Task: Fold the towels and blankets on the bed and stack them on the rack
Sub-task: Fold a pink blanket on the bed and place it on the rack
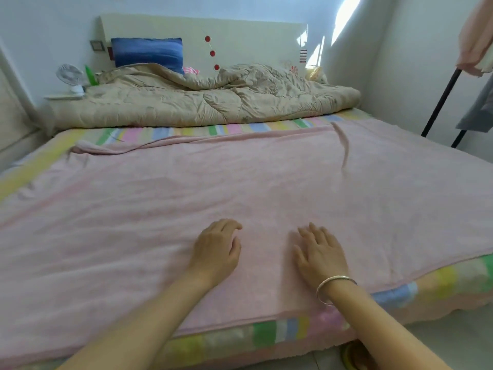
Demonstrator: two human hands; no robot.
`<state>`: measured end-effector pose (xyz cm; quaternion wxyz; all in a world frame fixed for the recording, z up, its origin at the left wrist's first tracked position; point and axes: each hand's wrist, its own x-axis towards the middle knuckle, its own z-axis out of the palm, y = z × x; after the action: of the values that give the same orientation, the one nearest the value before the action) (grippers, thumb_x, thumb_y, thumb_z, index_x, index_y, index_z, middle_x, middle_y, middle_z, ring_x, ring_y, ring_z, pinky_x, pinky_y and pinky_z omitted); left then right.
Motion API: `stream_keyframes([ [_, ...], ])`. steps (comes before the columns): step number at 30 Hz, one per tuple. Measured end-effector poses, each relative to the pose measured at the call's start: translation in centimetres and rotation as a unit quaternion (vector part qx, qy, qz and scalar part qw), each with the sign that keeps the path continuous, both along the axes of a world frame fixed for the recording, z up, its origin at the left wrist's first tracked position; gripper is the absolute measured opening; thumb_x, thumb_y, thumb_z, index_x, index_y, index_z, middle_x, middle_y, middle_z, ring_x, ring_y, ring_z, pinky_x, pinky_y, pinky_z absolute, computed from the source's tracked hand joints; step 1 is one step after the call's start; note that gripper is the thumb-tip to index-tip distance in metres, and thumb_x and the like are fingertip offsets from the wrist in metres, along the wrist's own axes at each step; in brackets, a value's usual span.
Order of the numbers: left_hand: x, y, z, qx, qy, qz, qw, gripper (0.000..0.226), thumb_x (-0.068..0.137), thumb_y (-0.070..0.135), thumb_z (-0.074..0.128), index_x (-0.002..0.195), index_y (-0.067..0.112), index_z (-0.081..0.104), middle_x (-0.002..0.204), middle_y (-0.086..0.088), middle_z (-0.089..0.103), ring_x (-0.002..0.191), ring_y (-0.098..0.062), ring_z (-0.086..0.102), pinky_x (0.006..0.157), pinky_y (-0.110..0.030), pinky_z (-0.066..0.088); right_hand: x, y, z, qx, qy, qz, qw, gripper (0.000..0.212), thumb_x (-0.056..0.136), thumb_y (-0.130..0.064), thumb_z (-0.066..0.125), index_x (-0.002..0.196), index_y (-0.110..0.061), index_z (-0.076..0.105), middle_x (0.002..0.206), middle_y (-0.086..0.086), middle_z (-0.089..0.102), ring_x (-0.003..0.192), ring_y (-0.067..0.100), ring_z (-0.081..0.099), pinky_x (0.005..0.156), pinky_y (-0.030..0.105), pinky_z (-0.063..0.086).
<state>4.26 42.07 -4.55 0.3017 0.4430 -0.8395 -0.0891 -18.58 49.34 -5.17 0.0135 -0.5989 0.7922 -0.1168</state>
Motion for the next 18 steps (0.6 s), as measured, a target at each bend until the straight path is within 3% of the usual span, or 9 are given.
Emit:
stream_keyframes([
  [3, 7.0, -4.1, -0.2, 0.081, -0.119, 0.085, 0.986, 0.073, 0.085, 0.048, 0.016, 0.146, 0.019, 0.042, 0.156, -0.004, 0.034, 0.142, -0.021, 0.032, 0.117, -0.032, 0.019, 5.9, -5.4, 0.0, 0.064, -0.013, -0.019, 0.998, 0.058, 0.1, -0.05, 0.018, 0.154, -0.028, 0.012, 0.162, 0.001, 0.004, 0.149, 0.027, 0.001, 0.12, 0.043, 0.003],
  [5, 11.4, -5.9, -0.7, 0.1, -0.192, 0.115, 0.969, 0.094, 0.073, 0.058, -0.006, 0.153, 0.022, 0.026, 0.162, -0.002, 0.016, 0.148, -0.018, 0.017, 0.119, -0.033, 0.007, 10.0, -8.7, 0.0, 0.084, -0.033, -0.02, 0.996, 0.061, 0.1, -0.052, 0.014, 0.155, -0.027, 0.007, 0.162, 0.004, -0.003, 0.149, 0.027, -0.004, 0.119, 0.046, -0.001],
  [9, 21.3, -9.8, -1.6, 0.139, -0.238, 0.172, 0.946, 0.112, 0.061, 0.077, -0.021, 0.157, 0.025, 0.005, 0.163, 0.005, -0.007, 0.149, -0.01, -0.009, 0.121, -0.036, -0.005, 20.9, -16.8, -0.5, 0.101, -0.035, 0.04, 0.993, 0.065, 0.099, -0.054, 0.012, 0.155, -0.024, 0.0, 0.162, 0.007, -0.01, 0.148, 0.028, -0.011, 0.117, 0.051, -0.007],
  [12, 27.0, -12.8, -1.9, 0.147, -0.253, 0.213, 0.932, 0.124, 0.051, 0.082, -0.036, 0.156, 0.026, 0.001, 0.163, 0.004, -0.008, 0.149, -0.011, -0.011, 0.121, -0.039, -0.007, 29.3, -22.2, -0.9, 0.109, -0.024, 0.12, 0.986, 0.065, 0.098, -0.055, 0.01, 0.155, -0.026, -0.002, 0.161, 0.003, -0.013, 0.148, 0.024, -0.014, 0.116, 0.052, -0.01],
  [15, 33.1, -16.9, -2.3, 0.16, -0.216, 0.296, 0.917, 0.113, 0.06, 0.073, -0.024, 0.157, 0.024, 0.004, 0.164, 0.001, -0.004, 0.15, -0.013, -0.008, 0.121, -0.039, -0.004, 37.7, -27.8, -1.4, 0.119, -0.015, 0.185, 0.975, 0.069, 0.097, -0.058, 0.009, 0.155, -0.023, -0.004, 0.161, 0.006, -0.015, 0.147, 0.024, -0.017, 0.116, 0.052, -0.011],
  [17, 36.5, -19.5, -2.5, 0.144, -0.197, 0.331, 0.912, 0.107, 0.065, 0.068, -0.019, 0.156, 0.024, 0.014, 0.164, 0.0, 0.005, 0.151, -0.014, 0.002, 0.121, -0.037, 0.003, 42.4, -31.1, -1.6, 0.117, -0.008, 0.226, 0.967, 0.07, 0.096, -0.059, 0.009, 0.155, -0.022, -0.003, 0.16, 0.008, -0.015, 0.147, 0.025, -0.018, 0.116, 0.051, -0.012],
  [18, 37.7, -20.8, -2.6, 0.129, -0.185, 0.344, 0.912, 0.102, 0.071, 0.067, -0.013, 0.153, 0.023, 0.028, 0.162, -0.002, 0.02, 0.149, -0.017, 0.015, 0.119, -0.039, 0.013, 44.3, -32.6, -1.7, 0.118, -0.006, 0.247, 0.962, 0.071, 0.096, -0.059, 0.01, 0.155, -0.022, -0.003, 0.161, 0.009, -0.015, 0.147, 0.024, -0.018, 0.117, 0.05, -0.012],
])
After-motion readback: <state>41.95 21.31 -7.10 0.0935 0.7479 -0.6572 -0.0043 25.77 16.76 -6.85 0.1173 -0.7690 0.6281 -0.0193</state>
